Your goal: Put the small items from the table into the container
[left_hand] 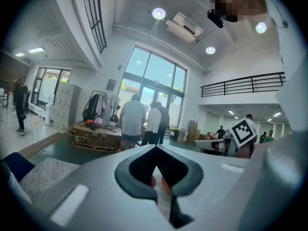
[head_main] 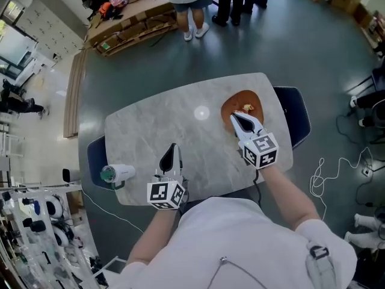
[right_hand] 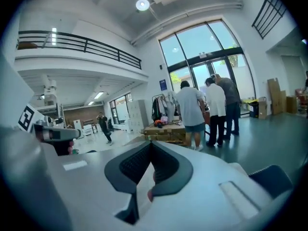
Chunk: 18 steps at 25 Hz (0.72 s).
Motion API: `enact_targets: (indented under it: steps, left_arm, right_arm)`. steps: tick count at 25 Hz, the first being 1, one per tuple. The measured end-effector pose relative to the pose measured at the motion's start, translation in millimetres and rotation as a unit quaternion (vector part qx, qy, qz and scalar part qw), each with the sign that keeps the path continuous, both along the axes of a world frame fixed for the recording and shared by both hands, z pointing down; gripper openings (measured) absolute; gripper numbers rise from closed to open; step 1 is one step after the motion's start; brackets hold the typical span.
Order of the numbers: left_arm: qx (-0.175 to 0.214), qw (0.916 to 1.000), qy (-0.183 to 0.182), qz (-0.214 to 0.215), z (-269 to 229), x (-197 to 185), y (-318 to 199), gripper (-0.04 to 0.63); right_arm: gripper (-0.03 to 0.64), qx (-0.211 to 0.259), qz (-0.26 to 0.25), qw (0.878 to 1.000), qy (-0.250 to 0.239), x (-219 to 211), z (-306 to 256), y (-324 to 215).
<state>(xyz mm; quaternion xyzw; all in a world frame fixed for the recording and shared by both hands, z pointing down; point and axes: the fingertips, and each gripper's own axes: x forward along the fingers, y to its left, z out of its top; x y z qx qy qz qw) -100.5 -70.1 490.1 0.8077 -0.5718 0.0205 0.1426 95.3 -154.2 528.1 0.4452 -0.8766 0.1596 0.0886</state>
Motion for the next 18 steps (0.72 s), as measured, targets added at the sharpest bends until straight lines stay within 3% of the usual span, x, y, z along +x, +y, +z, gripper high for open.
enact_targets:
  steps: [6, 18]
  left_arm:
    - [0.029, 0.9995, 0.005, 0.012, -25, -15, 8, 0.003]
    - [0.06, 0.9968, 0.037, 0.037, -44, -23, 29, 0.003]
  right_arm:
    - [0.028, 0.035, -0.022, 0.996, -0.081, -43, -67, 44]
    - [0.028, 0.05, -0.011, 0.996, -0.071, -65, -79, 91]
